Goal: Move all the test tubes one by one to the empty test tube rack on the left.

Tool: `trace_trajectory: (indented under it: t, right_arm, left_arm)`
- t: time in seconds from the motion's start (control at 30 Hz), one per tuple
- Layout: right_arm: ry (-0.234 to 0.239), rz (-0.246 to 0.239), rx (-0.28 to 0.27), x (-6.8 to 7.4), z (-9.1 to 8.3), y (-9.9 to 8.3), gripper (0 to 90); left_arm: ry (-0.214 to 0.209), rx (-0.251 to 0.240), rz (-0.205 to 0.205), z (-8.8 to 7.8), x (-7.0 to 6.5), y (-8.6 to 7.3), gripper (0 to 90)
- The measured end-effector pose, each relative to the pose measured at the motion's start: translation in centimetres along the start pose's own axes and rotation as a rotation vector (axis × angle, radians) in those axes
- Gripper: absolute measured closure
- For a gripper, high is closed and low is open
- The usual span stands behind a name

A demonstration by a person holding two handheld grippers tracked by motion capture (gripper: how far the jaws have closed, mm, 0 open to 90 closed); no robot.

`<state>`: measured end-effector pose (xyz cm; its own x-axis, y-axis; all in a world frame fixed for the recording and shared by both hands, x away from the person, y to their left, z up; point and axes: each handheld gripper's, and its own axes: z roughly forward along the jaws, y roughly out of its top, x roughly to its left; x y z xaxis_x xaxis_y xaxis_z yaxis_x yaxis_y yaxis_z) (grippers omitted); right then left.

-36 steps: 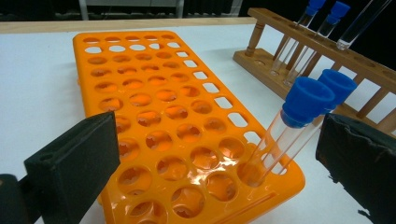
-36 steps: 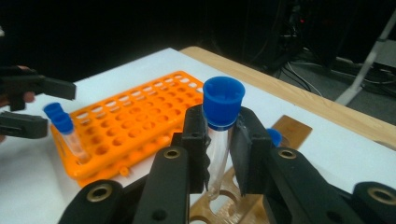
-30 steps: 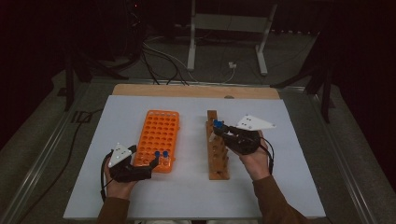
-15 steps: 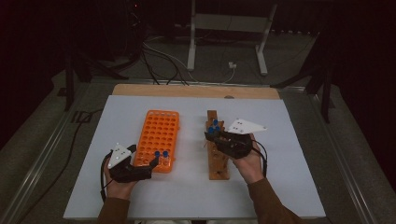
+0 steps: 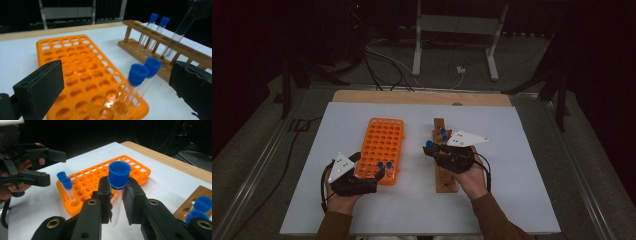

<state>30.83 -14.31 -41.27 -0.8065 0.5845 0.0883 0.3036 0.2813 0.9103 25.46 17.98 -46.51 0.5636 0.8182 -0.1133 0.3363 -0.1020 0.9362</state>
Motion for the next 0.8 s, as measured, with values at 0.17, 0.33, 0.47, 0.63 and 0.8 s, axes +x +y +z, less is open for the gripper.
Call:
trace_trajectory:
  t: [0.17,0.33,0.47,0.63,0.8]
  right_arm:
    - [0.018,-0.005,0.016,0.5,0.7,-0.2,76.8]
    - [0.034,-0.012,0.023,1.1,1.3,0.0,76.7]
    - [0.044,-0.021,0.027,1.5,1.5,0.3,76.7]
    - [0.056,-0.02,0.031,1.7,1.8,0.3,76.7]
    - [0.077,-0.015,0.041,2.1,2.1,0.3,76.7]
  left_arm:
    - [-0.023,0.005,0.009,0.3,-0.8,0.4,0.6]
    - [-0.048,0.003,0.026,0.6,-1.8,0.7,0.6]
    - [-0.064,-0.02,0.007,0.4,-2.2,1.2,0.6]
    - [-0.097,-0.07,-0.029,-0.2,-2.3,1.8,0.6]
    - [-0.126,-0.044,-0.047,0.0,-2.9,2.1,4.8]
